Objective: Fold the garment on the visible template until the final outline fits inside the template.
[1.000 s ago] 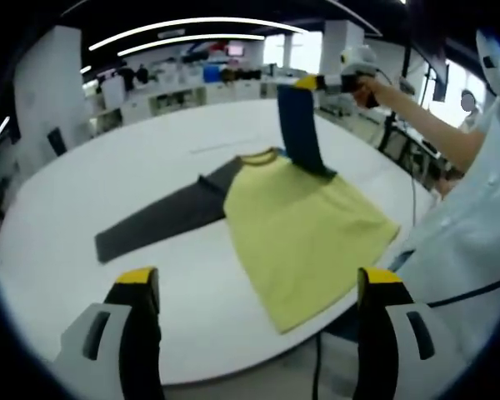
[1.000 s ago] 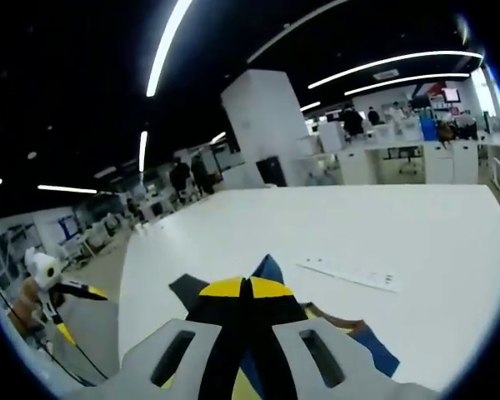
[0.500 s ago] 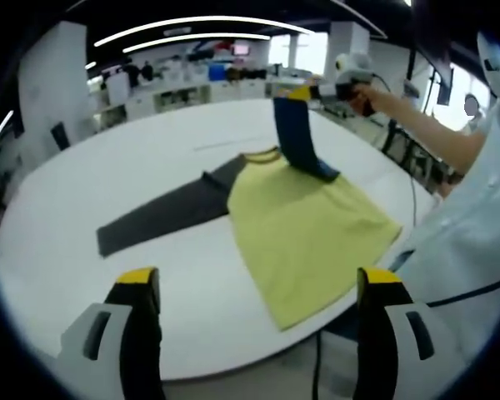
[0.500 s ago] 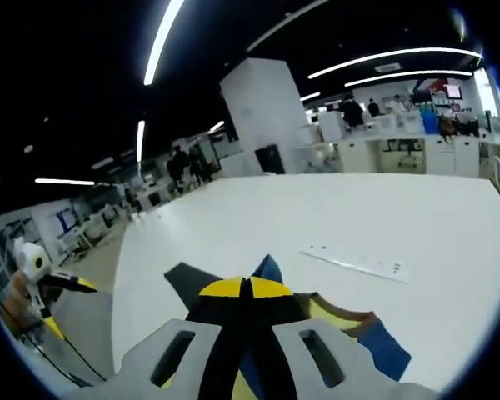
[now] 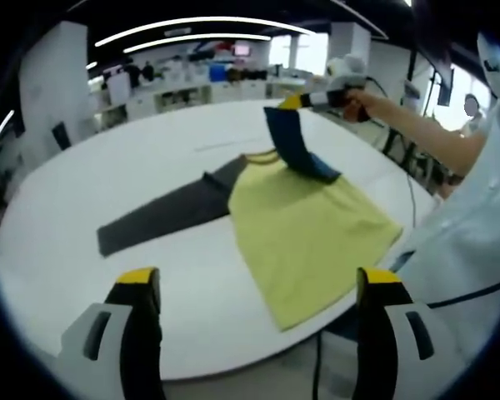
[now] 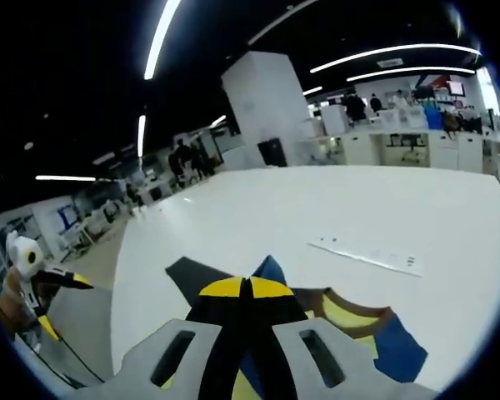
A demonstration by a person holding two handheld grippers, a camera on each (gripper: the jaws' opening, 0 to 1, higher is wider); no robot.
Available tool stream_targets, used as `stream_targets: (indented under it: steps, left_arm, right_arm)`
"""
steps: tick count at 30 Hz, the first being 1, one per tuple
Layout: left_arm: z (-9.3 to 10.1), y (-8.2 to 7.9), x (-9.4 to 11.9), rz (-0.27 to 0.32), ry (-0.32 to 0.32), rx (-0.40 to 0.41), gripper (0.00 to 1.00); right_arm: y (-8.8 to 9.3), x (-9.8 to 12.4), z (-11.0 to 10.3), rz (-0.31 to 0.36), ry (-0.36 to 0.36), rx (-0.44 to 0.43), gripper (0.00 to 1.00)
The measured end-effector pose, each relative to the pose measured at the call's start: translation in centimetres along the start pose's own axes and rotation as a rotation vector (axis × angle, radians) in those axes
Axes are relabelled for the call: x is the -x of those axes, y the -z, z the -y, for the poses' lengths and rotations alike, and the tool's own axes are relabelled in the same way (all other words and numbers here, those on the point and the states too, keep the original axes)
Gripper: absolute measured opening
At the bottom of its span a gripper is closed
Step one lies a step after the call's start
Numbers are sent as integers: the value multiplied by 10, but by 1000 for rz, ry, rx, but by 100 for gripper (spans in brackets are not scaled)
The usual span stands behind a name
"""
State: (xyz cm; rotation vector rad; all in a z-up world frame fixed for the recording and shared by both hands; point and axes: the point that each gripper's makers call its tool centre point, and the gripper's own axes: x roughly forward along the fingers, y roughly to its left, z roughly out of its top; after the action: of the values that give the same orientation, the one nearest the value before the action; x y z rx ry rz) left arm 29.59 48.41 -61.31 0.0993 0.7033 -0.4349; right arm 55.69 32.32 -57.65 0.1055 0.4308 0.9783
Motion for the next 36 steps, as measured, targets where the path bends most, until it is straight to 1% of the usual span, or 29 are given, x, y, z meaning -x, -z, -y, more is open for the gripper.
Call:
stream_targets:
  steps: [4,9,11,14,16,20,25,27,31,34,36]
  left_arm:
    - [-1,1,1,0,-2,4,94]
    - [0,1,1,-1,1,2,93]
    - [1,1,1,0,2,2,93]
    - [1,1,1,-2,3,-1,93]
    - [1,0,0,-1,5,-3,93]
    - [1,-2,0,2,7,-6,93]
    - [2,-3,-1,-2,13,-12,93]
    - [2,-3,-2,-1,14,-12,93]
    - [2,-4,-2,1,13,-11,93]
    - [1,-3,-1,1,10,-8,93]
    - [1,-1,-1,-1,9,-4,93]
  right_arm:
    - [0,-3,-2,8,-2,-11,1]
    - [-5,-3,-4,24,-4,-9,1]
    - [-12,2,-5,41,0,-6,1]
    - [-21,7,1,75,20,-16,1]
    - [-25,10,3,84,27,-20,1]
    - [-34,15,2,112,27,-20,1]
    - [-41,15,-4,129,19,-13,1]
    - [-42,14,-5,129,15,-11,1]
    - [-35,6,-3,111,18,-10,1]
    - [-21,-2,1,67,30,1,1]
    - [-14,-7,4,54,36,-6,1]
